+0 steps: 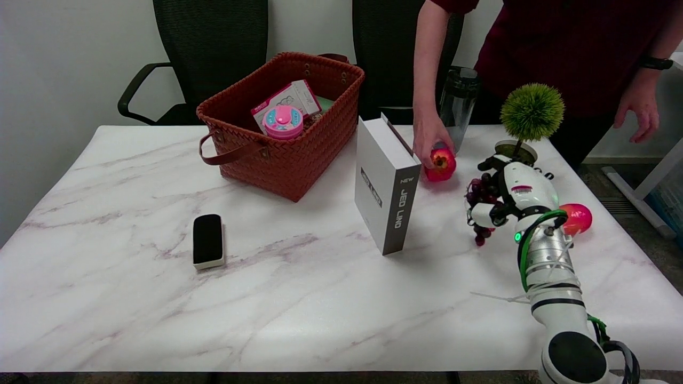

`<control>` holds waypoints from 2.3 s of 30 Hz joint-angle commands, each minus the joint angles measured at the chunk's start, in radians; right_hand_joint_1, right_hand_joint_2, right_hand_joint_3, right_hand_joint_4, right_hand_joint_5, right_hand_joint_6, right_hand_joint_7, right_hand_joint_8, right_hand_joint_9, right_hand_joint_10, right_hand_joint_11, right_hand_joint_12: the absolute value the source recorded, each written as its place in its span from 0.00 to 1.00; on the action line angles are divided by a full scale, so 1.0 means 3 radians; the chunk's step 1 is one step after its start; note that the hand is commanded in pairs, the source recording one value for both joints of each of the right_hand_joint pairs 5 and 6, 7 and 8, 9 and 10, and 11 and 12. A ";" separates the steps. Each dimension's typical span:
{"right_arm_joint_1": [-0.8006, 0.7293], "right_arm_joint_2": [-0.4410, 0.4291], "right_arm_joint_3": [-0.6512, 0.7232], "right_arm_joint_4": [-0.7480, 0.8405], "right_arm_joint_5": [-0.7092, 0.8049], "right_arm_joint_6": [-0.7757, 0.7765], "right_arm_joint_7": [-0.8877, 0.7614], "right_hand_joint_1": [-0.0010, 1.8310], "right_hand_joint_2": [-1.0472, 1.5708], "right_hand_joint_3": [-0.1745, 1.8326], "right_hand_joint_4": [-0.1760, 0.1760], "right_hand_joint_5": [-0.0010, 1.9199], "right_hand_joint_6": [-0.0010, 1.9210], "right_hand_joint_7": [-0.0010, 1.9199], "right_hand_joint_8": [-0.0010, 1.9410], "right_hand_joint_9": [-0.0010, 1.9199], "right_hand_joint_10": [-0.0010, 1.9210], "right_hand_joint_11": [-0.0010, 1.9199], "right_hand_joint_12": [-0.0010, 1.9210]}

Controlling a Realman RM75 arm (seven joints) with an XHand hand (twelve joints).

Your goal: Pick up the grapes.

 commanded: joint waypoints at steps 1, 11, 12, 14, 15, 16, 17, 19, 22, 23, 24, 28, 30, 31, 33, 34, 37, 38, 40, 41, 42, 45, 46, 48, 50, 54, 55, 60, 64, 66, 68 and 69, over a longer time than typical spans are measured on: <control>0.0519 0.0156 0.0062 -0.0021 0.0087 0.0192 -0.0001 0.67 0.68 0.35 0.50 0.28 0.28 0.49 0.49 0.46 0.46 0.19 0.19; 0.0631 0.0173 0.0535 -0.0029 0.0281 0.0789 0.0003 0.60 0.62 0.00 0.50 0.08 0.08 0.32 0.31 0.23 0.23 0.02 0.02; 0.0660 0.0175 0.0553 -0.0029 0.0281 0.0831 0.0003 0.59 0.62 0.00 0.50 0.07 0.07 0.31 0.31 0.22 0.22 0.02 0.02; 0.0702 0.0187 0.0558 -0.0033 0.0286 0.0856 0.0003 0.59 0.62 0.00 0.50 0.07 0.07 0.30 0.30 0.20 0.20 0.02 0.02; 0.0710 0.0189 0.0556 -0.0033 0.0286 0.0856 0.0003 0.59 0.62 0.00 0.50 0.07 0.07 0.30 0.30 0.20 0.20 0.02 0.02; 0.0710 0.0189 0.0551 -0.0032 0.0284 0.0856 0.0003 0.59 0.61 0.00 0.50 0.07 0.07 0.30 0.29 0.20 0.20 0.02 0.02; 0.0708 0.0189 0.0542 -0.0032 0.0277 0.0856 0.0003 0.59 0.61 0.00 0.50 0.07 0.07 0.30 0.29 0.19 0.19 0.02 0.02; 0.0702 0.0189 0.0528 -0.0041 0.0281 0.0856 0.0003 0.60 0.61 0.00 0.50 0.07 0.07 0.31 0.30 0.21 0.21 0.02 0.02; 0.0663 0.0187 0.0528 -0.0054 0.0281 0.0856 0.0003 0.63 0.57 0.12 0.50 0.09 0.09 0.36 0.35 0.28 0.28 0.03 0.03; 0.0637 0.0180 0.0537 -0.0055 0.0277 0.0854 0.0003 0.64 0.56 0.19 0.50 0.10 0.10 0.37 0.37 0.31 0.31 0.04 0.04; 0.0614 0.0173 0.0546 -0.0052 0.0264 0.0851 0.0003 0.64 0.55 0.26 0.50 0.11 0.11 0.39 0.38 0.33 0.33 0.04 0.04; 0.0527 0.0161 0.0567 -0.0048 0.0149 0.0833 -0.0001 0.64 0.39 0.45 0.50 0.30 0.30 0.42 0.42 0.34 0.34 0.14 0.14; 0.0506 0.0161 0.0574 -0.0057 0.0123 0.0816 -0.0001 0.61 0.29 0.49 0.50 0.30 0.30 0.27 0.27 0.23 0.23 0.17 0.17; 0.0497 0.0161 0.0577 -0.0056 0.0123 0.0814 -0.0001 0.60 0.26 0.49 0.50 0.26 0.26 0.23 0.22 0.22 0.22 0.17 0.17; 0.0488 0.0157 0.0577 -0.0056 0.0123 0.0814 -0.0001 0.58 0.24 0.47 0.50 0.22 0.22 0.20 0.20 0.21 0.21 0.16 0.16; 0.0483 0.0157 0.0577 -0.0056 0.0123 0.0814 -0.0001 0.59 0.25 0.47 0.50 0.25 0.25 0.25 0.25 0.23 0.23 0.16 0.16; 0.0471 0.0157 0.0577 -0.0058 0.0123 0.0814 -0.0001 0.60 0.29 0.45 0.50 0.36 0.36 0.49 0.49 0.33 0.33 0.18 0.18; 0.0469 0.0157 0.0577 -0.0063 0.0123 0.0814 -0.0001 0.60 0.29 0.45 0.50 0.37 0.37 0.51 0.50 0.34 0.34 0.18 0.18; 0.0469 0.0157 0.0577 -0.0078 0.0142 0.0831 -0.0001 0.60 0.30 0.45 0.50 0.37 0.37 0.50 0.50 0.34 0.34 0.19 0.19; 0.0469 0.0157 0.0572 -0.0087 0.0153 0.0844 -0.0001 0.60 0.30 0.44 0.50 0.37 0.37 0.49 0.49 0.34 0.34 0.19 0.19; 0.0473 0.0157 0.0559 -0.0102 0.0156 0.0851 -0.0001 0.60 0.30 0.44 0.50 0.36 0.36 0.48 0.48 0.34 0.34 0.19 0.19; 0.0480 0.0157 0.0540 -0.0164 0.0190 0.0912 -0.0001 0.60 0.31 0.44 0.50 0.33 0.33 0.46 0.45 0.33 0.33 0.19 0.19; 0.0483 0.0157 0.0539 -0.0184 0.0233 0.0937 -0.0001 0.60 0.32 0.44 0.50 0.33 0.33 0.45 0.45 0.33 0.33 0.19 0.19; 0.0497 0.0157 0.0539 -0.0237 0.0398 0.0995 0.0003 0.60 0.33 0.44 0.50 0.32 0.32 0.45 0.45 0.32 0.32 0.19 0.19; 0.0511 0.0161 0.0542 -0.0295 0.0519 0.1039 0.0003 0.60 0.33 0.45 0.50 0.32 0.32 0.45 0.44 0.31 0.31 0.17 0.17; 0.0557 0.0164 0.0570 -0.0461 0.0751 0.1263 0.0003 0.60 0.33 0.46 0.50 0.31 0.31 0.44 0.43 0.29 0.29 0.14 0.14; 0.0571 0.0166 0.0574 -0.0495 0.0813 0.1316 0.0003 0.60 0.33 0.46 0.50 0.31 0.31 0.44 0.43 0.29 0.29 0.14 0.14; 0.0638 0.0173 0.0579 -0.0662 0.1063 0.1529 0.0003 0.59 0.33 0.47 0.50 0.30 0.30 0.43 0.42 0.29 0.29 0.12 0.12; 0.0677 0.0148 0.0597 -0.0757 0.1126 0.1628 0.0003 0.59 0.33 0.47 0.50 0.29 0.29 0.42 0.42 0.28 0.28 0.12 0.12; 0.0689 0.0131 0.0616 -0.0807 0.1153 0.1703 0.0003 0.59 0.33 0.47 0.50 0.29 0.29 0.42 0.42 0.28 0.28 0.12 0.12; 0.0701 0.0122 0.0628 -0.0849 0.1195 0.1765 0.0003 0.59 0.33 0.47 0.50 0.28 0.28 0.42 0.41 0.28 0.28 0.11 0.11; 0.0708 0.0120 0.0628 -0.0867 0.1218 0.1781 0.0003 0.59 0.33 0.47 0.50 0.28 0.28 0.42 0.41 0.28 0.28 0.11 0.11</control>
